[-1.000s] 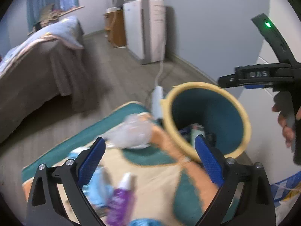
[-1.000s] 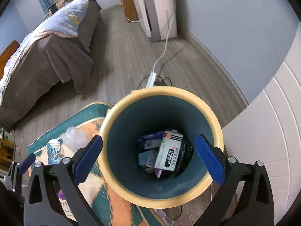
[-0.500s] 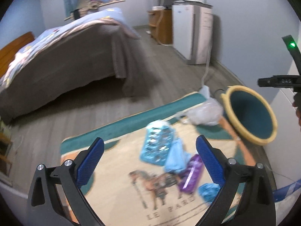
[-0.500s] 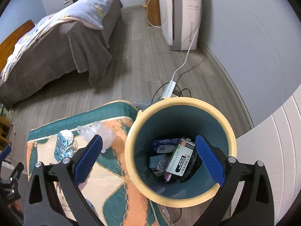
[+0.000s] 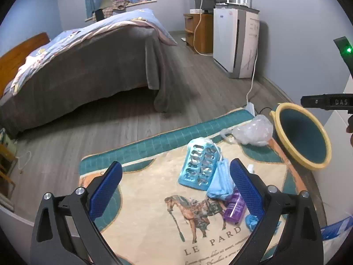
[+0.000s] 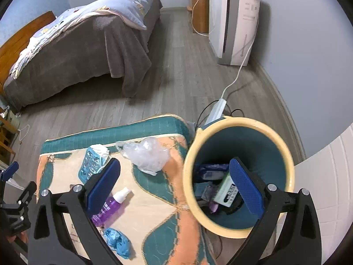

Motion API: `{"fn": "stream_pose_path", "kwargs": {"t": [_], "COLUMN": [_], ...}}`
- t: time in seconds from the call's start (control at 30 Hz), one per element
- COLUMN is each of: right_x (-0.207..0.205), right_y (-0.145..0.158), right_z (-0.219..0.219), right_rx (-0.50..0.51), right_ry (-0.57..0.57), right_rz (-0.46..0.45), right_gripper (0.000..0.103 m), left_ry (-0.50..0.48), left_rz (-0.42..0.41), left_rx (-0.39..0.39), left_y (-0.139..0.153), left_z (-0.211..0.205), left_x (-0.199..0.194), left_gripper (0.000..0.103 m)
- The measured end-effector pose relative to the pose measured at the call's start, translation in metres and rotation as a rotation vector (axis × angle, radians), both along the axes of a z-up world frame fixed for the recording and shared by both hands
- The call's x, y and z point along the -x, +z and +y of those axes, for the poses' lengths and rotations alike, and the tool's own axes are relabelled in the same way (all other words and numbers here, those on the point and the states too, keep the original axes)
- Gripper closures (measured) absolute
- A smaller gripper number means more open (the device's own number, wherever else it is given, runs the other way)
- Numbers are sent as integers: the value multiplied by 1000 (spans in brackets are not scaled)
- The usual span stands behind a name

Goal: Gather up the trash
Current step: 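Move both tools back over the mat, then grasp the blue blister tray with the left gripper while the right grasps the clear plastic bag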

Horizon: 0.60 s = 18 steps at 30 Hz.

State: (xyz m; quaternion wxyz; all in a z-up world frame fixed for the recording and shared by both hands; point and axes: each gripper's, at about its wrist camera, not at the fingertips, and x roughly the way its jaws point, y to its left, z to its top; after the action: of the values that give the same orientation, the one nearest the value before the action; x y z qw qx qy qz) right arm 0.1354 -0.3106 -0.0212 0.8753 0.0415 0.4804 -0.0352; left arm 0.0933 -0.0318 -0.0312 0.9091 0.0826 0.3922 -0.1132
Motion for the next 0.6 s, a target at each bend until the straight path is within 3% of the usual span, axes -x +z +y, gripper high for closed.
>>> {"fn": "stream_pose_path", "kwargs": {"t": [0.17,0.3,0.6], "right_x": [-12,-26,-58], "right_y": [-21,-40,-77], "right_z": [0,-2,13], "right_rx": [-6,-44,-15], "right_ry": [-33,-77,-51], "right_rz": [21,39,108], "right_gripper": [6,6,6], "left_ry": [6,0,-21], "left_rz": [27,55,160], "left_rx": [-7,-67,-106], "left_y": [-14,-37,-90], "left_z": [5,5,0], "left_x": [-14,-31,-69], "left_gripper": [6,6,6]}}
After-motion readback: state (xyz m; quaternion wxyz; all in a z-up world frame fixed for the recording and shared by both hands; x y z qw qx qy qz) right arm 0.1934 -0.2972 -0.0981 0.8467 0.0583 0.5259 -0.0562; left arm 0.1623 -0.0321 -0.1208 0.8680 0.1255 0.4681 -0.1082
